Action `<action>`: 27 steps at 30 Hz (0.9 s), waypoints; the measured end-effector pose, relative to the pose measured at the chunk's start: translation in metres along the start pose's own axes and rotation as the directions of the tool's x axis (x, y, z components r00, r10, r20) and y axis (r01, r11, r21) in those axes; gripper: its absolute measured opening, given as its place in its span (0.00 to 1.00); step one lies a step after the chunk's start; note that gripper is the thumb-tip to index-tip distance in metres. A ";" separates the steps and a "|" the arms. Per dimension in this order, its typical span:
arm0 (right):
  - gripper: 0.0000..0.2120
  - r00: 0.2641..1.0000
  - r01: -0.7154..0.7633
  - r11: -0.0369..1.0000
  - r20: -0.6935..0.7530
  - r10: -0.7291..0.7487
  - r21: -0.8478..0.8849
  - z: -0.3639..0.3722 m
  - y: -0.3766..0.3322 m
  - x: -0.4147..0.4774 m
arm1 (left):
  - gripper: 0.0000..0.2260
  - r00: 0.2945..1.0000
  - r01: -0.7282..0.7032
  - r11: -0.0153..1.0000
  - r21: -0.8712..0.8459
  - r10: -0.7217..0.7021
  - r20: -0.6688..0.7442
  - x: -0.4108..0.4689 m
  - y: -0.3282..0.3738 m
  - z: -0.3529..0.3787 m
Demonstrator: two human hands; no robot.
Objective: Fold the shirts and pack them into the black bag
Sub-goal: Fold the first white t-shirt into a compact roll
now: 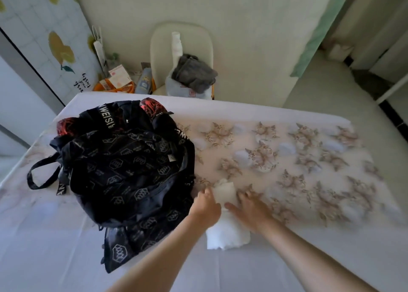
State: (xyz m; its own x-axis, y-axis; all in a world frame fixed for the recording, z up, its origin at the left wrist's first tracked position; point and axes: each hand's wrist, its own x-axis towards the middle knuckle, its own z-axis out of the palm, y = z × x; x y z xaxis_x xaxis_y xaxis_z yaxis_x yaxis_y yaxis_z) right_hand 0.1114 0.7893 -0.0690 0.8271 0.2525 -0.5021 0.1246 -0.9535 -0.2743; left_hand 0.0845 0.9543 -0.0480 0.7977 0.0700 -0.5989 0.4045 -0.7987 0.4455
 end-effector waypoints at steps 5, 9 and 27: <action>0.30 0.998 0.062 0.969 -0.004 -0.063 0.241 0.007 0.017 -0.012 | 0.32 0.994 0.089 0.961 -0.262 -0.101 -0.032 0.010 0.012 0.007; 0.28 0.999 0.015 0.886 0.040 -0.037 0.463 0.003 0.036 -0.023 | 0.36 0.988 0.155 0.902 -0.402 -0.140 0.066 0.024 0.017 0.007; 0.19 0.899 0.417 0.843 -0.290 -0.328 0.340 -0.075 -0.038 -0.034 | 0.48 0.797 -0.527 0.812 0.253 0.575 -0.184 -0.051 0.009 -0.084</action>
State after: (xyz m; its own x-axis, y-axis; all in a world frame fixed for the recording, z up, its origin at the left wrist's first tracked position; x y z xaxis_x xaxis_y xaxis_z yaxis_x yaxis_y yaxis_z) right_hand 0.1196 0.8046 0.0202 0.8619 0.4919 -0.1235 0.2636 -0.6426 -0.7194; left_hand 0.0852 0.9939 0.0426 0.9510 -0.2931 -0.0988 -0.2049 -0.8363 0.5086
